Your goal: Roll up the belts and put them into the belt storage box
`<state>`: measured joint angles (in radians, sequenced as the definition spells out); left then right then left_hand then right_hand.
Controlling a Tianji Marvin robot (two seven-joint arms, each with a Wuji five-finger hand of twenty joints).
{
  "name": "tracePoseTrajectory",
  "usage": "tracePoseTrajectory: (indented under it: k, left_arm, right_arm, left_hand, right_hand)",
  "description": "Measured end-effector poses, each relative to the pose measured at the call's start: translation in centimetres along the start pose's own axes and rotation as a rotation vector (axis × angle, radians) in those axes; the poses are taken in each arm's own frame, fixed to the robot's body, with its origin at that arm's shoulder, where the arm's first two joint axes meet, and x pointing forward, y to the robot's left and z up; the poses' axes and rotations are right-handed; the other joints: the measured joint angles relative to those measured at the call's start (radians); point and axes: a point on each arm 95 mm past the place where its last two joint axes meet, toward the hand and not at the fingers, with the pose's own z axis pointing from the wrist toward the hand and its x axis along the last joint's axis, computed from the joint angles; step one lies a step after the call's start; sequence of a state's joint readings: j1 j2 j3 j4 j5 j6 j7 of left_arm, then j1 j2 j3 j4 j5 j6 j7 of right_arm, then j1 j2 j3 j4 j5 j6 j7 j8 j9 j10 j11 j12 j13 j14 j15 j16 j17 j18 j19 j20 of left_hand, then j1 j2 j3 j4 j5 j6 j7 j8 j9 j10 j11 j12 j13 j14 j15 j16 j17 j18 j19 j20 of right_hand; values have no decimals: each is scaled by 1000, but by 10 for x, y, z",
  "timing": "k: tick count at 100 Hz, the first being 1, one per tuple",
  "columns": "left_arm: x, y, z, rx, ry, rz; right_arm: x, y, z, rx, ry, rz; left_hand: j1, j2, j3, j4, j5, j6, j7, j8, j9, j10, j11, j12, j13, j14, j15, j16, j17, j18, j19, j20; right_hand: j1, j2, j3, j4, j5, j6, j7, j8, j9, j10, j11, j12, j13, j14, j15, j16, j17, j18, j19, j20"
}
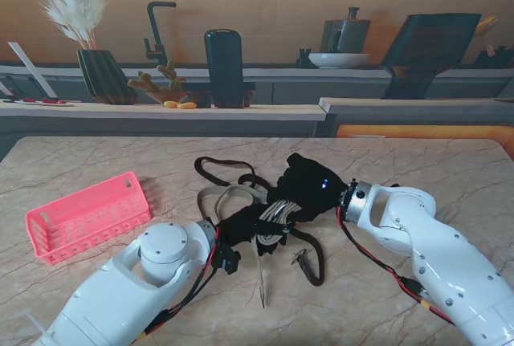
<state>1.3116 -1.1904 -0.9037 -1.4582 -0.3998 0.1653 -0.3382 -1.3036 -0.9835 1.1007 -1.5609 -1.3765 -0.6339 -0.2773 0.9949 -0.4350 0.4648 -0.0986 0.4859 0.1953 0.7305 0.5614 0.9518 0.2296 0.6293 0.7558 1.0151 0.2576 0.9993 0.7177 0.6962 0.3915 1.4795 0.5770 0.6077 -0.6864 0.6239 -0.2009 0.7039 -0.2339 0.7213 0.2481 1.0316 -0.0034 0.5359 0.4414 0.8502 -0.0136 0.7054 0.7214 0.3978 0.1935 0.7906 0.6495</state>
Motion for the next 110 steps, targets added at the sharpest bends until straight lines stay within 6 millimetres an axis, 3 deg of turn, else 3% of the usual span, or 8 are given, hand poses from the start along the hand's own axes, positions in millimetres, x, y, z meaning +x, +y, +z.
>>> tracePoseTrajectory:
  k: [8,11,18,32,51,72,110]
  left_arm:
    - [1,-1,-1,22,8,-5]
    - [1,-2,-1,42,15,-5]
    - [2,-5,-1,114,38,0]
    - [2,-9,-1,236,82,-7]
    - [1,-8,-2,355,138,-9]
    - [2,-5,-2,412,189,-37]
    - [-1,3,3,429,238,-56]
  right_arm:
    - [-2,-2,0,-30,-31,8]
    - [-3,-2,0,-38,-55,10]
    - [-6,-3,-1,-51,-117,6]
    - [-10,-3,-7,-89,-221,-12]
    - [-14,0,-11,-146,-321,-41]
    - [-18,3,-11,-194,-396,-55]
    - [-20,8,-10,-292,-526,-36]
  left_hand:
    - [-28,27,-20,20,-2,-10,-118,-26,-86,-1,-50,-90,-106,20,-91,-2,-149,5,-113,2]
    - [-65,60,-53,41,-14,-26,-155,-40,-124,-1,-83,-130,-162,39,-140,-3,-215,5,-168,2]
    - [-111,81,-104,42,-34,-44,-212,-74,-199,-2,-148,-206,-278,51,-261,-27,-332,5,-276,2]
    - [-168,101,-185,48,-81,-62,-286,-103,-294,-3,-252,-278,-415,54,-447,-108,-457,3,-401,-11]
    - [-185,101,-228,49,-141,-81,-349,-142,-391,-4,-339,-351,-526,54,-592,-185,-513,-23,-537,-72]
    - [-223,100,-232,49,-161,-84,-361,-162,-460,-4,-366,-397,-605,11,-695,-263,-563,-86,-675,-150]
    - [-272,99,-225,50,-220,-85,-362,-186,-552,-4,-378,-426,-667,-17,-749,-329,-592,-170,-795,-214]
  right_hand:
    - [-11,-12,23,-20,21,0,0,-35,18,0,1,-2,17,3,40,21,10,3,15,0]
    - [-11,-12,23,-21,24,0,0,-39,19,0,3,-2,17,4,52,28,10,4,18,0]
    - [-24,-12,31,-21,31,8,2,-40,28,3,29,-2,18,8,78,39,10,6,30,0]
    - [-31,-12,32,-21,40,44,44,-42,29,13,89,0,18,18,108,48,10,16,47,0]
    - [-31,-12,32,-21,40,53,59,-43,29,16,103,0,16,22,122,49,10,17,63,-1]
    - [-31,-11,32,-21,40,67,71,-43,29,23,134,0,15,29,142,49,9,18,87,-10]
    - [-31,-10,32,-21,40,83,82,-36,25,35,171,0,4,41,174,50,-2,26,115,-21]
